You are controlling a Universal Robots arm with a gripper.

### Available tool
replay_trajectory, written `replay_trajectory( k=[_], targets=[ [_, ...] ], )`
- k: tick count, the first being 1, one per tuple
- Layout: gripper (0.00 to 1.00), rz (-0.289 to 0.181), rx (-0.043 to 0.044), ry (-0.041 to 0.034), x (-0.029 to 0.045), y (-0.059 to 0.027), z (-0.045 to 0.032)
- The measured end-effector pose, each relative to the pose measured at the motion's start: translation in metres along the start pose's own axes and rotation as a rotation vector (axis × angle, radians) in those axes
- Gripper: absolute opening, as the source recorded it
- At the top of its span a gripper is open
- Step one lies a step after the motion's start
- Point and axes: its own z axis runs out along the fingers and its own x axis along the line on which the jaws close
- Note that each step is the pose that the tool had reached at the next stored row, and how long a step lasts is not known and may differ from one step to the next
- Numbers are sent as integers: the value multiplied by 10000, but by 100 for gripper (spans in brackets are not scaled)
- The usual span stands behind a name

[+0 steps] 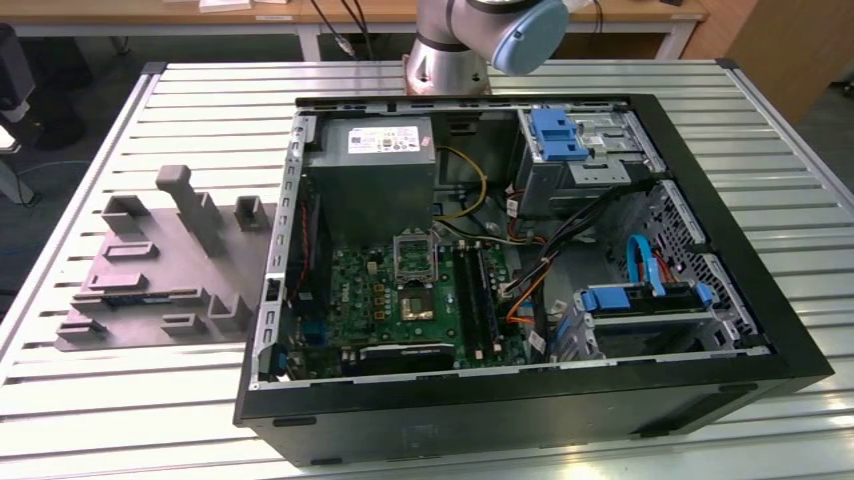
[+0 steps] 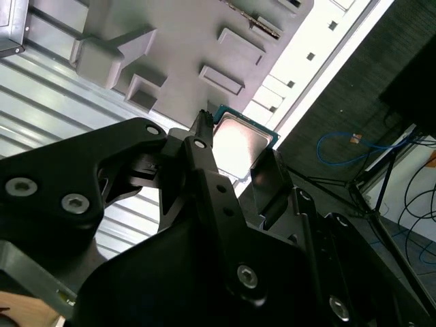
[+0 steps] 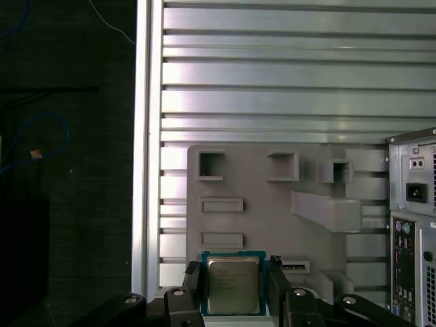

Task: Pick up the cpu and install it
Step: 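Pick up the cpu and move it towards the insertion slot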

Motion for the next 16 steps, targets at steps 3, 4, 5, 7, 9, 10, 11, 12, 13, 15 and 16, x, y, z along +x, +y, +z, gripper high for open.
replay_trajectory(
  k=[3, 4, 5, 7, 9, 10, 11, 12, 13, 15, 16],
  targets=[
    [47, 0, 1, 1, -6, 0, -1],
    [47, 0, 0, 1, -29, 0, 0],
    [47, 0, 0, 0, -54, 1, 1],
    [47, 0, 0, 0, -57, 1, 1],
    [47, 0, 0, 0, -61, 1, 1],
    [47, 0, 1, 1, -63, 1, 1],
    [47, 0, 1, 1, -65, 1, 1],
    [47, 0, 0, 1, -67, 1, 1],
    [47, 0, 0, 1, -151, 1, 4],
    [47, 0, 0, 0, -206, 2, 5],
    [47, 0, 0, 0, -208, 2, 5]
  ],
)
